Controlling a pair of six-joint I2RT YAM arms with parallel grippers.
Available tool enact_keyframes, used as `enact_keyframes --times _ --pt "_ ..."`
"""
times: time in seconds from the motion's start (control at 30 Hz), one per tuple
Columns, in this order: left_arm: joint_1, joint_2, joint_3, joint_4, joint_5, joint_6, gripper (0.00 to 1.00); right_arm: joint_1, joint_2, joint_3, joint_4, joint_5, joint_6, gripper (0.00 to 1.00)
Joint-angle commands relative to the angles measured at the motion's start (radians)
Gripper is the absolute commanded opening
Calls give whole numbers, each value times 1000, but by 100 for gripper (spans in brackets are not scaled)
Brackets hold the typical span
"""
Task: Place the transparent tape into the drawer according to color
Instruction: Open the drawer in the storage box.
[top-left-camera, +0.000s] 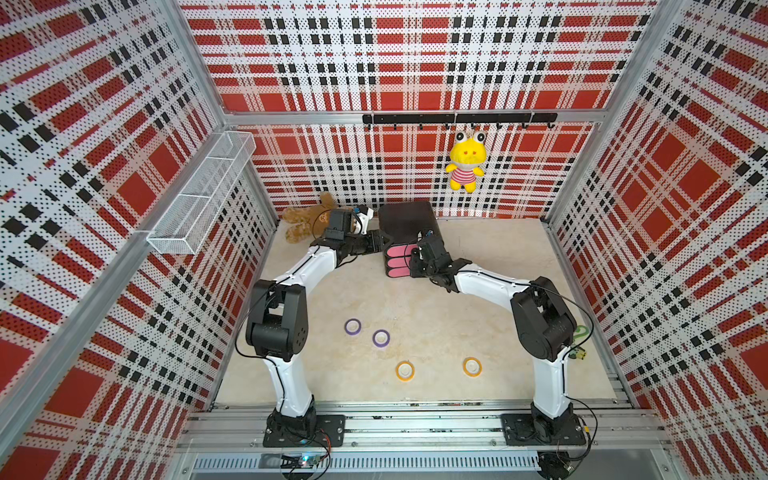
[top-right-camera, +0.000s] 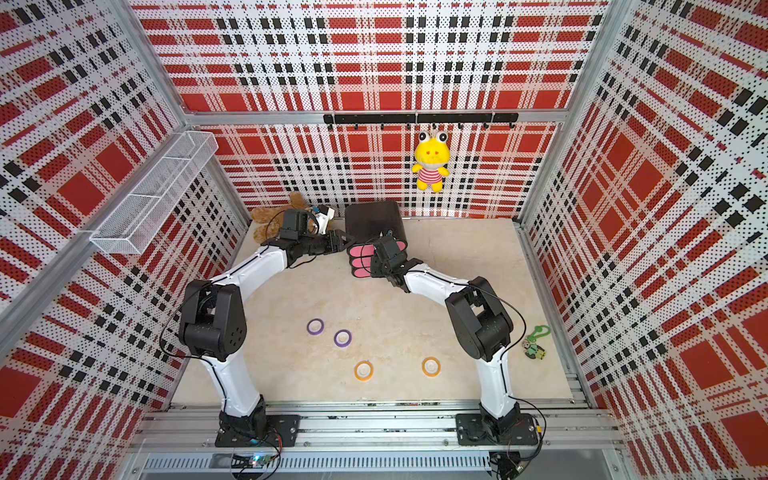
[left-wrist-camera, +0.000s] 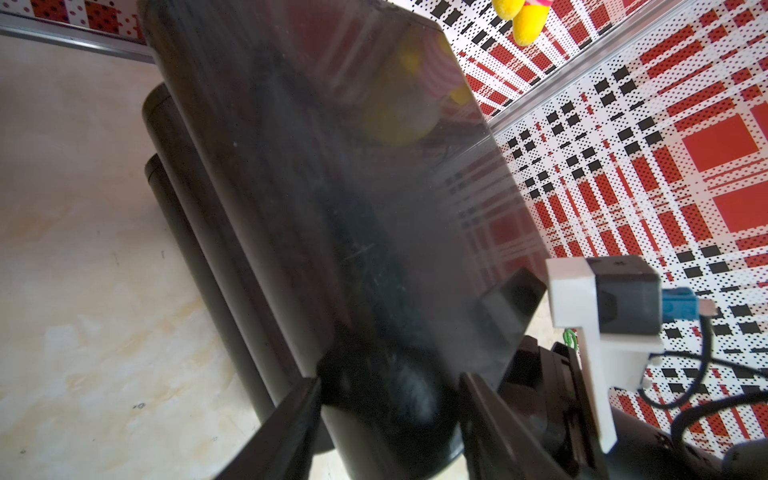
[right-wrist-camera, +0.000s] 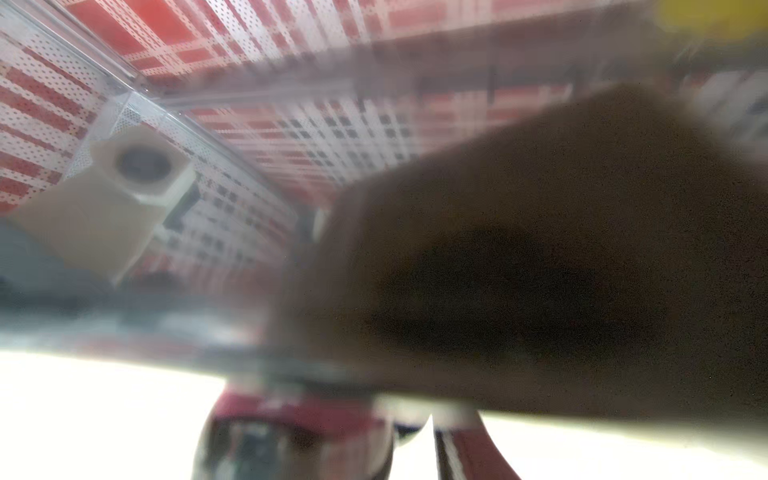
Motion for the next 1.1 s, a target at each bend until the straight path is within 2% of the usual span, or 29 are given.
enact_keyframes --times 0.0,1.07 --pt "-12 39 -9 -63 17 11 60 7 -9 -38 -60 -37 34 25" --pt "-11 25 -14 -57 23 7 60 69 -206 -213 -87 17 68 23"
